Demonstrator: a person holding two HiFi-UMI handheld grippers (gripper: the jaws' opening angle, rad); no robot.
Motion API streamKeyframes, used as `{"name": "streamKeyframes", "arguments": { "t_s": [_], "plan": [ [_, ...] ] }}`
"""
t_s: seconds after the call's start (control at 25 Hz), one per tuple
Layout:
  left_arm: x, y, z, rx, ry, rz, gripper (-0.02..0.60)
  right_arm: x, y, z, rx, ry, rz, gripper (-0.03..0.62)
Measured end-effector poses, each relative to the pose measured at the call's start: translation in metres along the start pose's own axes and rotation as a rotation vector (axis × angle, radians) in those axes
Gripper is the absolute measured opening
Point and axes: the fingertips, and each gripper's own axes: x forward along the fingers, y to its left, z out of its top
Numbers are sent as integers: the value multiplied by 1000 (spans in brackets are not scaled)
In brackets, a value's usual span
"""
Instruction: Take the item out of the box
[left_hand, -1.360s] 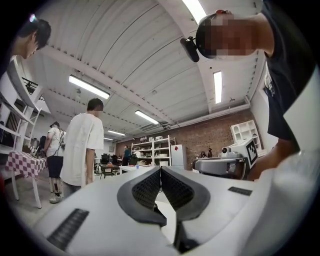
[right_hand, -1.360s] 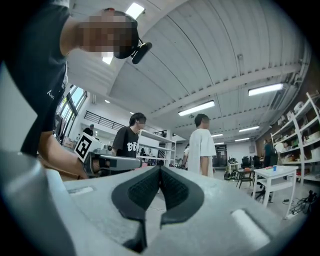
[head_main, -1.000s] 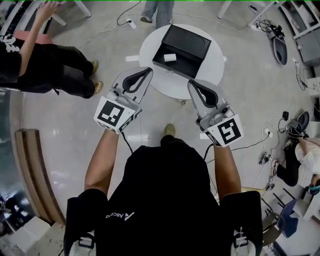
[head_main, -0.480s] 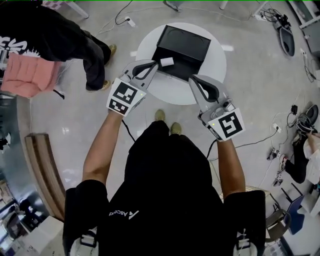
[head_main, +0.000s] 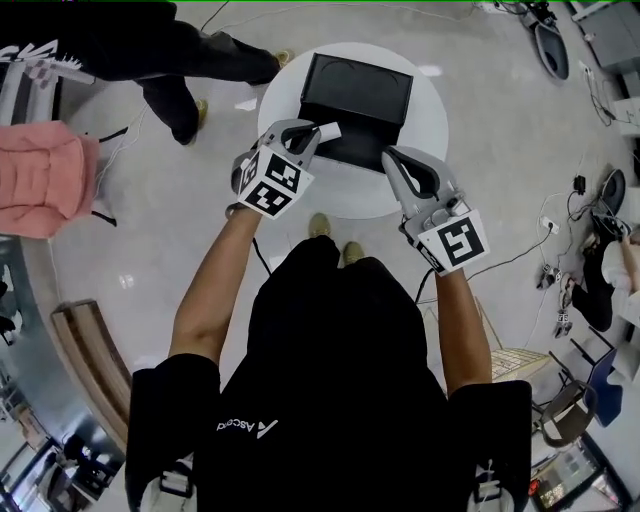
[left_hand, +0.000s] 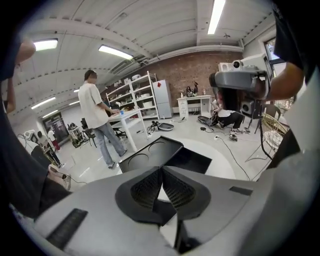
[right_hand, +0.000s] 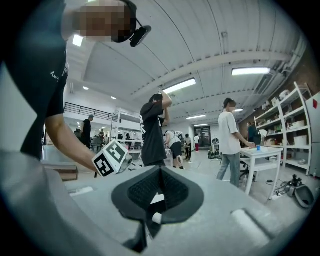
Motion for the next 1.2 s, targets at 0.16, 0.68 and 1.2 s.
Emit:
{"name": "streamKeyframes", "arguments": {
  "t_s": [0.16, 0.68, 1.2],
  "plan": [
    [23, 4, -18, 23, 53, -58, 43, 8, -5, -9, 6, 30, -47, 0],
    [113, -17, -42, 106, 332, -190, 156, -10, -62, -36, 84, 76, -52, 0],
    [151, -23, -78, 136, 549, -261, 221, -5, -102, -53, 117, 98, 1, 0]
  ]
}}
